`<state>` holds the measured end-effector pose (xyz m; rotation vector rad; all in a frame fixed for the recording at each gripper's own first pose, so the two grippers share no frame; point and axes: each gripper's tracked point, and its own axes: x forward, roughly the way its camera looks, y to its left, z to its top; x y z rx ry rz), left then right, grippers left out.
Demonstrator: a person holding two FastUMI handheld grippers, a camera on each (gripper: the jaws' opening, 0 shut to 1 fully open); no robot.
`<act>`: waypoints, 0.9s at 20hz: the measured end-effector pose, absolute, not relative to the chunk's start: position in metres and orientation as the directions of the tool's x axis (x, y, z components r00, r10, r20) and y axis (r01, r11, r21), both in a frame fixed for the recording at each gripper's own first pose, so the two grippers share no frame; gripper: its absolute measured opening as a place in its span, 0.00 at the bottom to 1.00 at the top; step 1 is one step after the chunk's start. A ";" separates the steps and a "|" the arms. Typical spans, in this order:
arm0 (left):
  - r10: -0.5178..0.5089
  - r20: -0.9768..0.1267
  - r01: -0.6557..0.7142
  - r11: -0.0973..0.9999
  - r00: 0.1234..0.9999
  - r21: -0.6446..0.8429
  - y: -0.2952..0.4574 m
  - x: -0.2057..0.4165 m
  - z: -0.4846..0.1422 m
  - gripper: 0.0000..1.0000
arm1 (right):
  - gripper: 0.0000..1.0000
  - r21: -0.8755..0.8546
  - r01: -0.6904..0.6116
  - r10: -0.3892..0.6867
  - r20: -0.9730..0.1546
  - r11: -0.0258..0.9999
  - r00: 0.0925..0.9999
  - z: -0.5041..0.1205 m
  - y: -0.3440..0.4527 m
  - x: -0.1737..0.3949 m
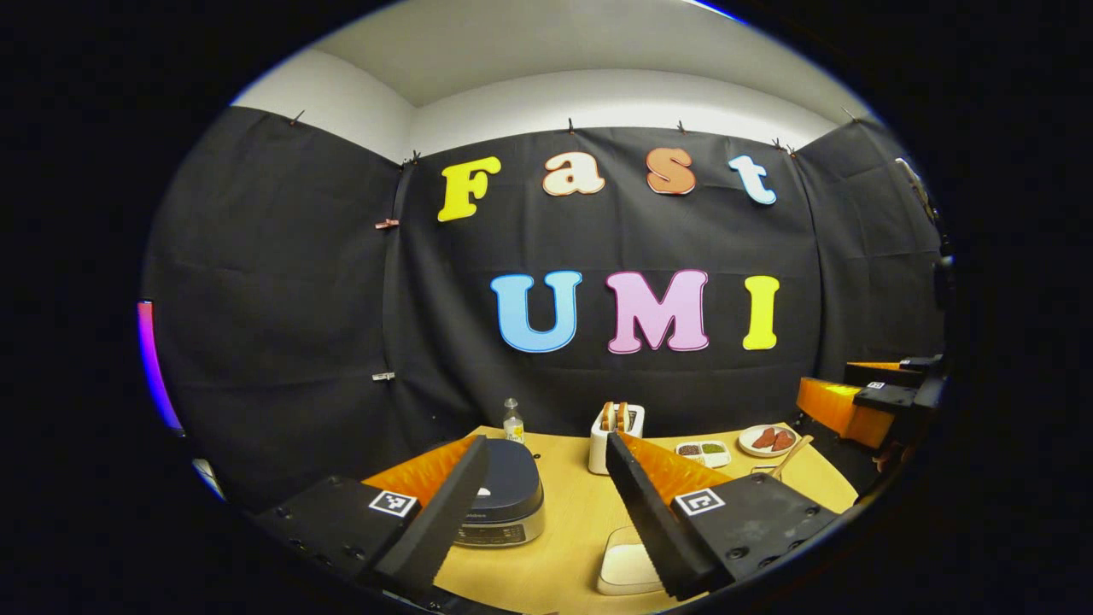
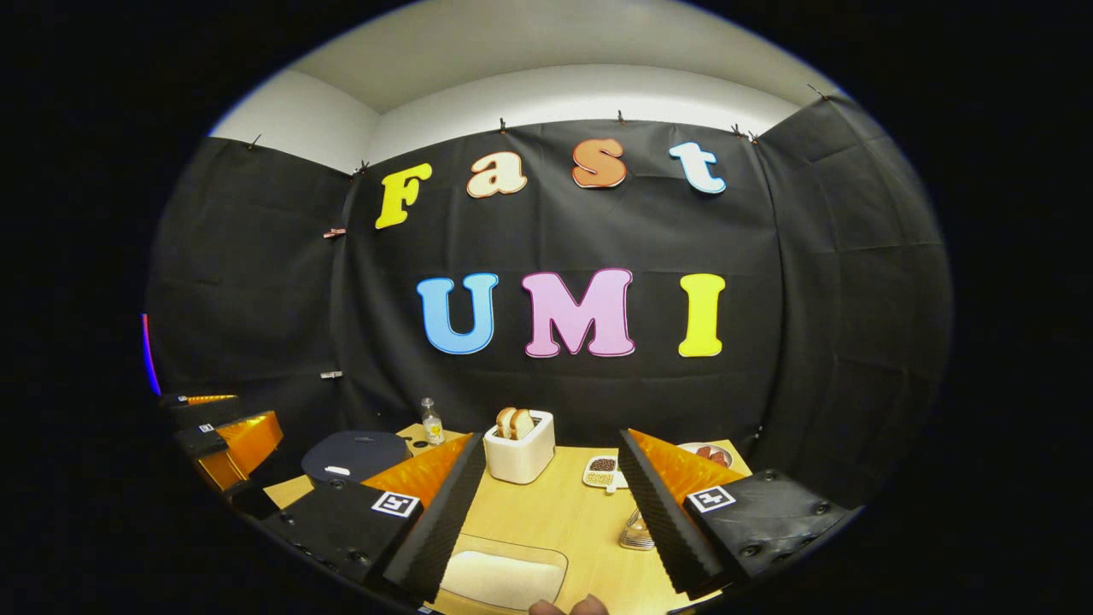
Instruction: Close the left gripper, press the button to open the rice cooker; take a wooden spoon from the chopstick holder with the right hand, scoop a spoonful of rice and pour it into the rice cooker, then put the wooden spoon back into the chopstick holder.
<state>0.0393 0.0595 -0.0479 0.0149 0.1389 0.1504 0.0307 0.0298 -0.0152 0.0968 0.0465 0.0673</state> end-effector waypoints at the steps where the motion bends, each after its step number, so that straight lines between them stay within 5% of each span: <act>1: 0.144 -0.146 -0.143 0.990 0.979 0.016 0.071 0.044 -0.053 0.93 | 0.98 0.086 -0.053 0.057 -0.040 0.995 0.998 -0.012 0.040 0.031; 8: 0.138 -0.283 -0.160 0.985 0.949 -0.056 0.140 0.085 -0.119 0.75 | 0.98 -0.004 0.020 -0.020 -0.032 1.000 0.999 -0.007 0.091 0.020; 14: 0.158 -0.371 -0.189 0.981 0.915 -0.048 0.171 0.141 -0.173 0.47 | 0.98 -0.052 0.037 -0.040 -0.070 0.998 0.997 -0.013 0.101 0.013; 17: 0.190 -0.434 -0.230 0.972 0.881 -0.042 0.185 0.160 -0.204 0.24 | 0.98 -0.071 0.040 -0.047 -0.090 0.997 0.995 -0.018 0.100 0.015; 18: 0.211 -0.452 -0.253 0.967 0.866 -0.033 0.190 0.165 -0.214 0.24 | 0.98 -0.073 0.042 -0.049 -0.095 0.996 0.994 -0.019 0.099 0.016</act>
